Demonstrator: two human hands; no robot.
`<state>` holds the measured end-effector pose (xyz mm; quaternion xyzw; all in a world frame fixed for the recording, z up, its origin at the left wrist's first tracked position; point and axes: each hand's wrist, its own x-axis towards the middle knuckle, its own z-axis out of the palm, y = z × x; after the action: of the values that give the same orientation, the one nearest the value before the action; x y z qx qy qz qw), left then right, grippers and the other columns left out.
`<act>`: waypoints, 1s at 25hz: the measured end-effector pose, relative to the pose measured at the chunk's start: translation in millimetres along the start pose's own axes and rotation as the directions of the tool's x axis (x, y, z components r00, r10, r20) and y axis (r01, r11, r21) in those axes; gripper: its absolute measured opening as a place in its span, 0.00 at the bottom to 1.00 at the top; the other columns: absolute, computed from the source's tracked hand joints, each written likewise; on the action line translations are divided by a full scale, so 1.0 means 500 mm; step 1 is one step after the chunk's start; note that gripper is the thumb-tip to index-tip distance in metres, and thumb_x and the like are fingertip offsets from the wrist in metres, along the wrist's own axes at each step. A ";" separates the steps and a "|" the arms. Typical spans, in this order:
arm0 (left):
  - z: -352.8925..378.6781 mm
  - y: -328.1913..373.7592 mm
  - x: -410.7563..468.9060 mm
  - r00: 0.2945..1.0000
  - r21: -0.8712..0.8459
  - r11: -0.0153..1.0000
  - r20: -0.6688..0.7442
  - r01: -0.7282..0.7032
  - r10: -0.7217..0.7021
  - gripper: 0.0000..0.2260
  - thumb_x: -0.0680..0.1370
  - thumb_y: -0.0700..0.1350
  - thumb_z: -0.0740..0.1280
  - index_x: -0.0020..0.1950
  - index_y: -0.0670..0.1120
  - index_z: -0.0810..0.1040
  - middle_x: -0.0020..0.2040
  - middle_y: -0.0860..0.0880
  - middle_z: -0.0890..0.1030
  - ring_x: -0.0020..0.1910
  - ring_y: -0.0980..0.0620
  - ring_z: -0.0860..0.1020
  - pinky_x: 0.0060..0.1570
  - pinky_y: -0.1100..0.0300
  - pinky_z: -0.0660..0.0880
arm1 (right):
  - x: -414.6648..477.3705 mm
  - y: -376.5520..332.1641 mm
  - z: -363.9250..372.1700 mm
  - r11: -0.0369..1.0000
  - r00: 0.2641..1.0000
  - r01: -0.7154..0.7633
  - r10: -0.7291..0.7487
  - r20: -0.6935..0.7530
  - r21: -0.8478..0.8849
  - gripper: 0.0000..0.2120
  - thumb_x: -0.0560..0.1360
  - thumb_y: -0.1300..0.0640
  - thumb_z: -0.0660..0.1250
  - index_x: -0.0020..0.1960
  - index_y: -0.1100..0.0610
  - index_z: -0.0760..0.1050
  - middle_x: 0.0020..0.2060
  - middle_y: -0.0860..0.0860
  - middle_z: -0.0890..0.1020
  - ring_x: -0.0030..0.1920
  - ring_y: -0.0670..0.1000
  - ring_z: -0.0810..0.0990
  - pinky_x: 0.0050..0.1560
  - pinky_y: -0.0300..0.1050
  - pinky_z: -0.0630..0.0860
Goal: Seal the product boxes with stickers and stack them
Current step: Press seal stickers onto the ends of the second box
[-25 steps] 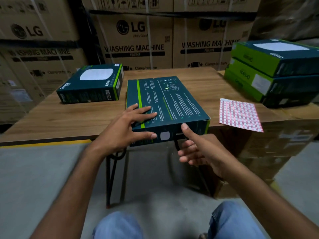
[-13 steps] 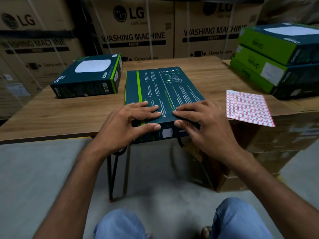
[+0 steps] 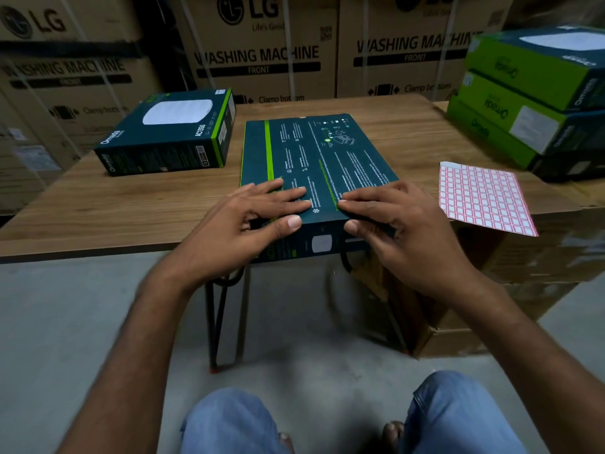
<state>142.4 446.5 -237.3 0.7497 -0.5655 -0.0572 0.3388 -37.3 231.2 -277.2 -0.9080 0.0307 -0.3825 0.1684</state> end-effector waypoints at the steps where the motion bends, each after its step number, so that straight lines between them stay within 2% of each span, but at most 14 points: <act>1: 0.003 0.000 0.000 1.000 0.014 1.000 -0.012 0.001 -0.001 0.19 0.80 0.60 0.66 0.71 0.60 0.79 0.74 0.65 0.74 0.79 0.67 0.62 0.81 0.54 0.53 | -0.002 0.002 0.003 1.000 1.000 0.015 -0.015 -0.002 -0.022 0.16 0.80 0.45 0.68 0.65 0.47 0.83 0.63 0.40 0.83 0.58 0.50 0.78 0.58 0.58 0.74; 4: 0.011 -0.001 -0.005 1.000 0.064 0.998 -0.023 -0.004 0.005 0.20 0.81 0.61 0.64 0.72 0.61 0.78 0.74 0.65 0.73 0.79 0.66 0.62 0.82 0.48 0.53 | -0.008 0.008 0.009 0.999 0.999 0.036 -0.036 -0.025 -0.030 0.16 0.80 0.46 0.68 0.66 0.49 0.83 0.63 0.41 0.83 0.57 0.51 0.78 0.56 0.59 0.75; 8: 0.019 -0.001 -0.006 0.995 0.043 0.998 -0.093 -0.034 0.038 0.17 0.80 0.59 0.68 0.69 0.60 0.80 0.71 0.62 0.77 0.78 0.62 0.66 0.80 0.43 0.61 | -0.005 0.006 0.012 0.999 0.999 0.023 -0.024 -0.046 -0.030 0.14 0.79 0.48 0.71 0.63 0.49 0.85 0.61 0.42 0.84 0.53 0.51 0.77 0.54 0.56 0.75; 13: 0.024 0.004 -0.011 0.995 0.068 0.997 -0.100 -0.024 0.031 0.19 0.80 0.61 0.68 0.69 0.60 0.80 0.71 0.63 0.78 0.77 0.64 0.67 0.79 0.43 0.62 | -0.010 0.002 0.006 0.999 1.000 0.027 -0.027 -0.012 -0.043 0.16 0.79 0.50 0.71 0.66 0.49 0.83 0.63 0.41 0.83 0.55 0.51 0.77 0.57 0.55 0.74; 19: 0.014 0.016 -0.005 0.995 -0.028 0.998 -0.081 0.050 -0.052 0.17 0.79 0.57 0.72 0.67 0.58 0.83 0.69 0.64 0.79 0.76 0.66 0.68 0.79 0.46 0.64 | 0.003 -0.007 -0.008 1.000 1.000 -0.021 0.021 0.022 -0.005 0.13 0.80 0.53 0.71 0.64 0.48 0.84 0.61 0.39 0.84 0.54 0.48 0.76 0.57 0.50 0.74; 23: 0.016 0.032 -0.002 0.989 -0.060 0.993 -0.103 0.098 -0.104 0.13 0.80 0.49 0.74 0.65 0.56 0.84 0.67 0.63 0.81 0.75 0.65 0.69 0.76 0.53 0.68 | -0.005 -0.009 -0.008 0.999 0.999 -0.035 0.035 -0.024 0.025 0.12 0.79 0.57 0.73 0.62 0.51 0.85 0.59 0.42 0.85 0.56 0.48 0.78 0.57 0.52 0.77; 25: 0.022 0.046 -0.004 0.981 -0.019 0.993 -0.153 0.113 -0.115 0.11 0.80 0.51 0.73 0.63 0.58 0.85 0.66 0.63 0.81 0.73 0.66 0.71 0.73 0.54 0.71 | -0.015 -0.012 -0.012 0.998 0.997 -0.046 0.049 -0.063 0.046 0.11 0.78 0.60 0.74 0.60 0.53 0.86 0.57 0.43 0.86 0.57 0.48 0.80 0.58 0.52 0.77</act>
<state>117.7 440.4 -233.2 0.7814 -0.4934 -0.0212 0.3814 -47.4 236.4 -276.3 -0.8904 0.0492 -0.4077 0.1966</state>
